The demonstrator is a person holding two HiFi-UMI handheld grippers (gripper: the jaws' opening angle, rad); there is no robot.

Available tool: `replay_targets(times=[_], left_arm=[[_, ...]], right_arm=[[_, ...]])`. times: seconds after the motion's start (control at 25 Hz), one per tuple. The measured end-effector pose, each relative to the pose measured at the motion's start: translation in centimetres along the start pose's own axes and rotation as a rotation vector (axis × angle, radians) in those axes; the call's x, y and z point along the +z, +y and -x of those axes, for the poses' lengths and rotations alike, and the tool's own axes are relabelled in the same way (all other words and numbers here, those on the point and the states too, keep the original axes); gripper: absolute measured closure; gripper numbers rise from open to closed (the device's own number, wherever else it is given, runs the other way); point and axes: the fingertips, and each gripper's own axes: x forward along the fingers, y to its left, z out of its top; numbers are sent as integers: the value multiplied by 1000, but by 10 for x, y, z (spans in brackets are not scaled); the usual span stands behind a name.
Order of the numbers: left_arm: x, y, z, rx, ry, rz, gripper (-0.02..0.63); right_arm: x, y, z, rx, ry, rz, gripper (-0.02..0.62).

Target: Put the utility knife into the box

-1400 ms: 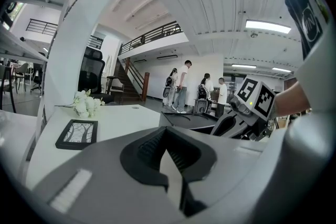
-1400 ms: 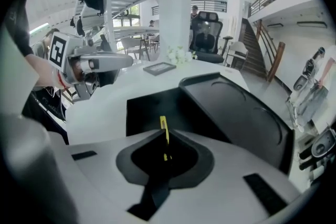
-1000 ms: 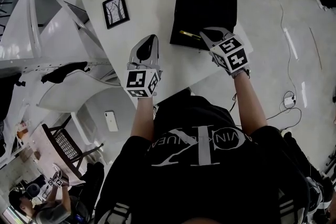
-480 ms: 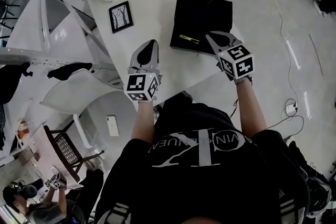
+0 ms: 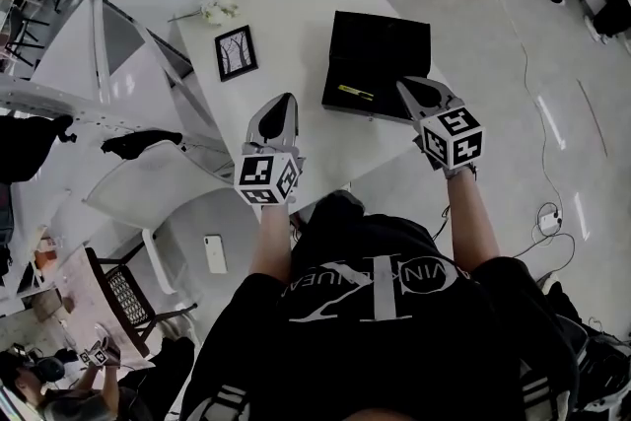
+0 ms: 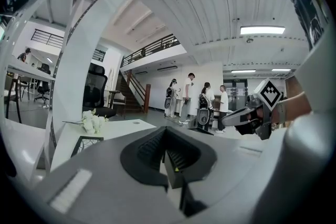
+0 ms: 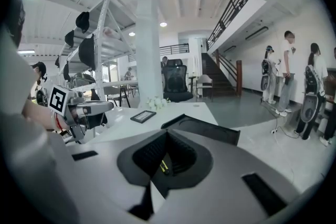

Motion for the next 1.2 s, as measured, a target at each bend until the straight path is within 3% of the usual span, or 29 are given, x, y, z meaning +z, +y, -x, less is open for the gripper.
replay_targets(times=[1.2], left_arm=[[46,-6,25,14,-104,-29,595]], right_arm=[[54,0,61,-101,-267,22,581]])
